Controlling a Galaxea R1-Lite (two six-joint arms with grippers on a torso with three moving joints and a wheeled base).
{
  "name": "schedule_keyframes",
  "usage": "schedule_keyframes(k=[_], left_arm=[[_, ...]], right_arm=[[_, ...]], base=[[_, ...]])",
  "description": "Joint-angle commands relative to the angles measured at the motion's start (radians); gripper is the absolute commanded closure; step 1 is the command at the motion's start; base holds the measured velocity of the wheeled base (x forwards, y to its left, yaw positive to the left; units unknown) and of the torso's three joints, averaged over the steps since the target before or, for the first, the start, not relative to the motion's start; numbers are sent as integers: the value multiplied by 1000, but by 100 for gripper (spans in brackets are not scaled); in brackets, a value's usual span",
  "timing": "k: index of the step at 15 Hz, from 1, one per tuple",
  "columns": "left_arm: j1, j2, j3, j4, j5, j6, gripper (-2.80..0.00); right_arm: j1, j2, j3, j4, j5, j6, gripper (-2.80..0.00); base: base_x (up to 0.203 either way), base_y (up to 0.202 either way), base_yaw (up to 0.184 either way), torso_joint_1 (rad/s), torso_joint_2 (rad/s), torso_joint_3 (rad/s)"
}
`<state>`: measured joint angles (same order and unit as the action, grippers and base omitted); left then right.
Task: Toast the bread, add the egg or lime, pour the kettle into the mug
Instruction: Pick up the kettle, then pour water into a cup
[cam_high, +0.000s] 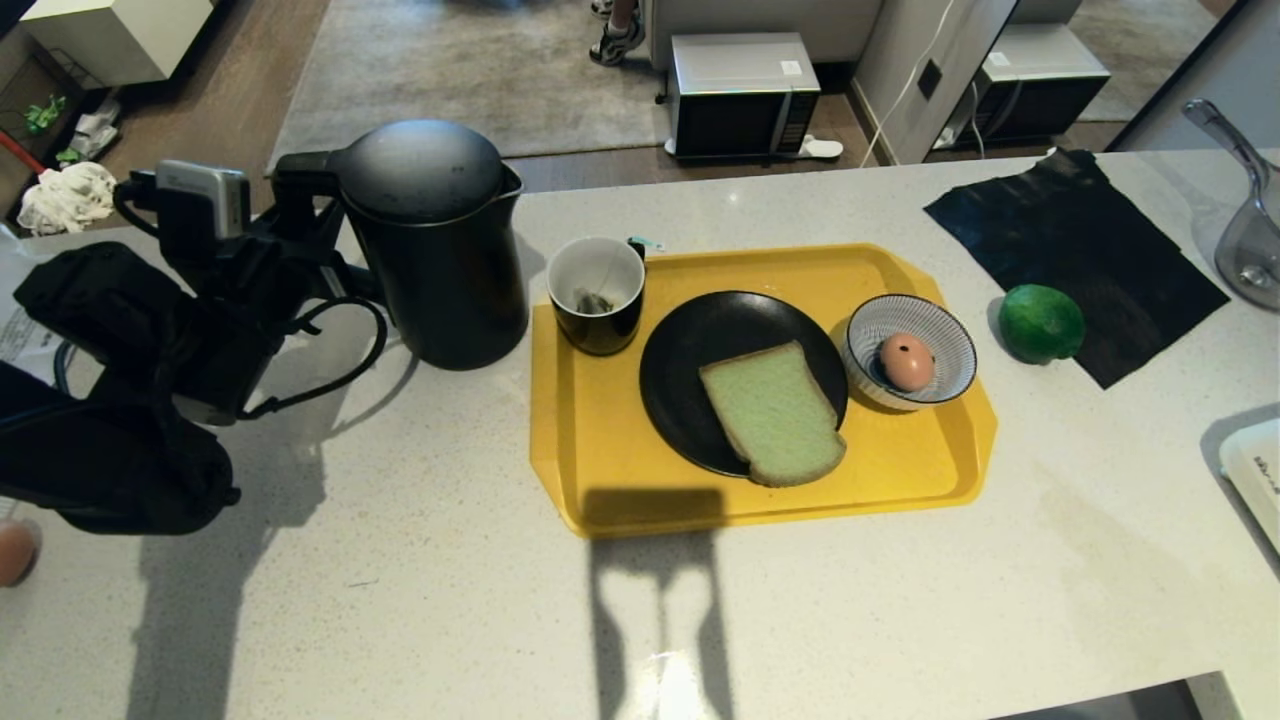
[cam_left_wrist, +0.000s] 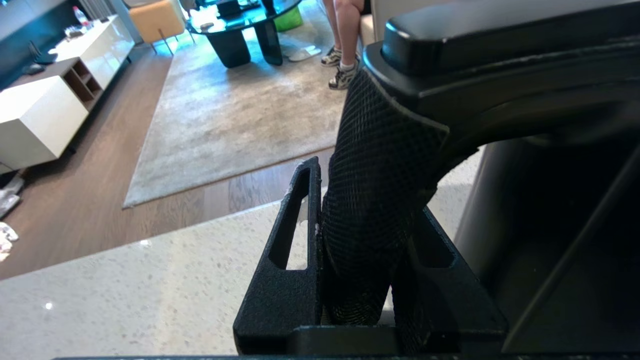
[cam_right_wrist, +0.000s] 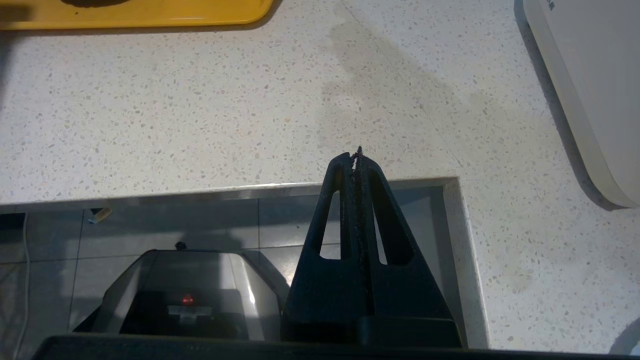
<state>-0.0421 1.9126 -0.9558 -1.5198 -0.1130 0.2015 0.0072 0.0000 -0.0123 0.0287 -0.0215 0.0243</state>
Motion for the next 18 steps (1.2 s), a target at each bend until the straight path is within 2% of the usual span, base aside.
schedule_keyframes(k=[1, 10, 12, 14, 18], left_arm=[[-2, -27, -1, -10, -2, -1, 0], [-5, -171, -6, -6, 40, -37, 0], [-4, -254, -22, 87, 36, -52, 0], [-5, -314, -92, 220, 27, -58, 0], [-26, -340, -244, 314, 31, -44, 0]], right_arm=[[0, 0, 0, 0, 0, 0, 0], [0, 0, 0, 0, 0, 0, 0], [0, 0, 0, 0, 0, 0, 0], [0, 2, 0, 0, 0, 0, 0], [0, 0, 0, 0, 0, 0, 0]], base=[[0, 0, 0, 0, 0, 0], [0, 0, 0, 0, 0, 0], [0, 0, 0, 0, 0, 0], [0, 0, 0, 0, 0, 0], [0, 0, 0, 0, 0, 0]])
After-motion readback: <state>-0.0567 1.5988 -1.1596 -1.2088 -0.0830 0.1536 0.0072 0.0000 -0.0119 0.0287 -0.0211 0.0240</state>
